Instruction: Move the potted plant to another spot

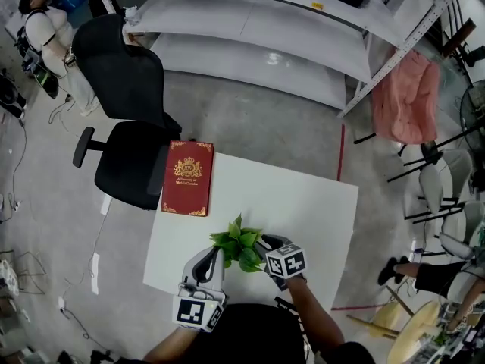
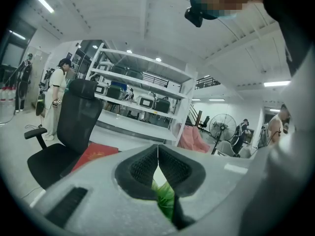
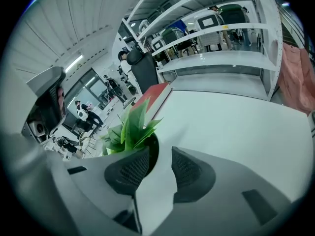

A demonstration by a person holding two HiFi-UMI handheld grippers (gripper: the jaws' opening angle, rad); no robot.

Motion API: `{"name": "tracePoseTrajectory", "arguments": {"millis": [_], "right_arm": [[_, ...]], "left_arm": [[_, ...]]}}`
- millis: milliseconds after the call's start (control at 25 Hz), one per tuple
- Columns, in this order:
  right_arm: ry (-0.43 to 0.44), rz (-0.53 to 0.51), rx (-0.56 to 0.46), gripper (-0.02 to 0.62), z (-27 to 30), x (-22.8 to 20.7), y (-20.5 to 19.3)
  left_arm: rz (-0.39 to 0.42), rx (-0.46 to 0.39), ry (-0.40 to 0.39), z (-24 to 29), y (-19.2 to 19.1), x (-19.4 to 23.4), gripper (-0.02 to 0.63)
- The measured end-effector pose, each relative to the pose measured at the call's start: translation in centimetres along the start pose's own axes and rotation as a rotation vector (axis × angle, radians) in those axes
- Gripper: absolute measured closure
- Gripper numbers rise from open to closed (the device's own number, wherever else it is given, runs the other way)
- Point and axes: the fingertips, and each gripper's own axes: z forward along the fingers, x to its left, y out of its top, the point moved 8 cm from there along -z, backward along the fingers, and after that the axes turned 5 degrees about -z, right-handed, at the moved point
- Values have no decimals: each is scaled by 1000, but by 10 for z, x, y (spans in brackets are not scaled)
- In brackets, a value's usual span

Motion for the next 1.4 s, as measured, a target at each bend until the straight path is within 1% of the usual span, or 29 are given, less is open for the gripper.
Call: {"name": "tracePoseTrajectory", "arguments": {"millis": [240,520,680,800,960,1400], "right_arm": [[12,-5,33,483,15,-1,4],[21,20,68,483,28,-1,1],[-7,32,93,483,33,-4,-5],[-13,65,93,490,35,-5,-8],[-2,121,71,520,36,-4,-9],[-12,235,34,534,34,-4,-15]], "left_arm": [[-7,8,4,3,-3,7,588],[-14,13,-2,5,-5,9,588],[-18,15,-3,5,-6,8,587],[-20,13,-4,5,-6,9,588],[-20,20,-6,5,-7,10,588],[-12,21,-13,1,-9,5,586]]}}
